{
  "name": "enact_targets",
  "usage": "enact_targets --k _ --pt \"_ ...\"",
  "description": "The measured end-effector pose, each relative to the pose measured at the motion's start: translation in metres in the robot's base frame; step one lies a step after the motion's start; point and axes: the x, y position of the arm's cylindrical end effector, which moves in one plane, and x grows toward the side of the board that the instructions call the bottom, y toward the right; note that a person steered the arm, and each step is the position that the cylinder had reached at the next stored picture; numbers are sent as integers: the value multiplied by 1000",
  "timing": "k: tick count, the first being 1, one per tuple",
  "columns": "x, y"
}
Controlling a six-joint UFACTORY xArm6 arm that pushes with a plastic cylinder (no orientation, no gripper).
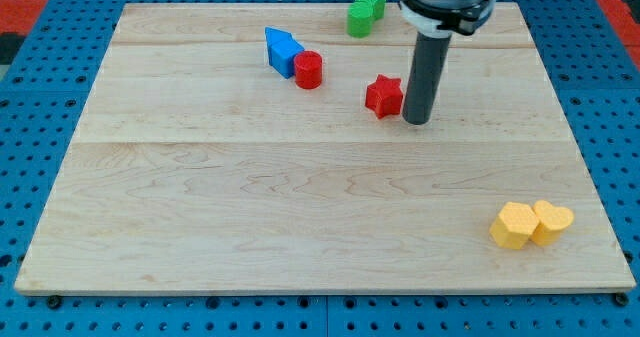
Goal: Move red star towards the red circle
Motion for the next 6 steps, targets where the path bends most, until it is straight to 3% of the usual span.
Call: enact_targets --k 3,6 --pt "-29 -6" --pt "-29 -49"
